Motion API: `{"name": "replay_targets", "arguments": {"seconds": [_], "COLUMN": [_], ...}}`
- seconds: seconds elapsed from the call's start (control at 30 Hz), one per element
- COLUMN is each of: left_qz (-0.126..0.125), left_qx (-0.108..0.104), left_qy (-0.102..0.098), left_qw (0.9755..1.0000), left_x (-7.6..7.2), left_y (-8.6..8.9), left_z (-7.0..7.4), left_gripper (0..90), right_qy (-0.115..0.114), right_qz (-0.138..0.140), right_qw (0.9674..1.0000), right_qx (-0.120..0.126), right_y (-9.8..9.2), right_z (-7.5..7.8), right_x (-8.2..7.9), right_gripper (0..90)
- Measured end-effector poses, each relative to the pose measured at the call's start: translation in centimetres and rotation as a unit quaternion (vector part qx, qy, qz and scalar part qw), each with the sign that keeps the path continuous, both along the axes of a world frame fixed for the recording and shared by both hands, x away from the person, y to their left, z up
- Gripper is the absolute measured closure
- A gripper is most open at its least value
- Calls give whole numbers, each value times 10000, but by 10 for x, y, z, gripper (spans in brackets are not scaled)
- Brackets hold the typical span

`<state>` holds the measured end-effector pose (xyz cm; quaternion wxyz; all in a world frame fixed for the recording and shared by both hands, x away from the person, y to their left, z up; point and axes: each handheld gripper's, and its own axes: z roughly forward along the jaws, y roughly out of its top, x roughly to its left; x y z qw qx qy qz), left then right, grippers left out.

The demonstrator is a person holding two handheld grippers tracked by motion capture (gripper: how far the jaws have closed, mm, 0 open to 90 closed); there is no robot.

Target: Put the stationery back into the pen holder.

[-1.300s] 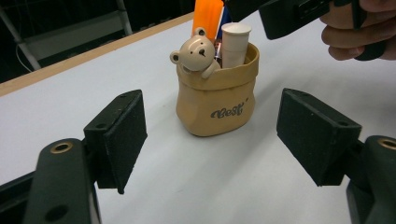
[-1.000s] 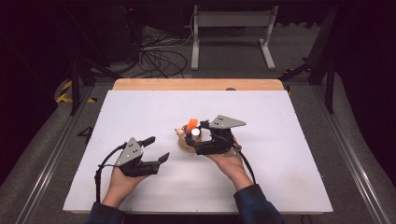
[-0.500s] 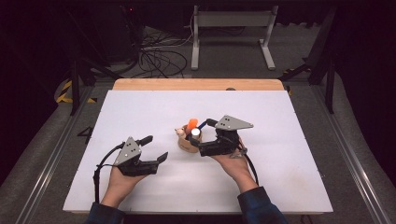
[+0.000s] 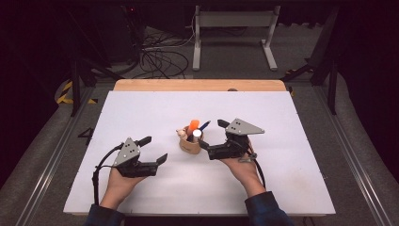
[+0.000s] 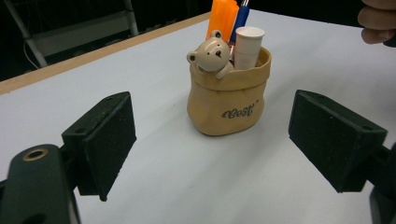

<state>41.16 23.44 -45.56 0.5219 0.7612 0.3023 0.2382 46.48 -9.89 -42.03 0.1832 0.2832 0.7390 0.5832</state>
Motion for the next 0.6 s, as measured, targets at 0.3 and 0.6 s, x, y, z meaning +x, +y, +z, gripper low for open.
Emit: {"name": "replay_targets", "arguments": {"seconds": [0.3,0.6], "left_qz": [-21,31], "left_qx": [12,-1], "left_qy": [9,28], "left_qw": [10000,10000], "left_x": [0,1], "left_y": [0,3], "left_z": [0,-1], "left_gripper": [133,123], "right_qy": [-40,-59], "right_qz": [-41,-153], "right_qw": [10000,9998], "right_qx": [53,121], "right_y": [-10,-19], "right_z": [-2,-7], "right_x": [-2,-5], "right_gripper": [1,0]}}
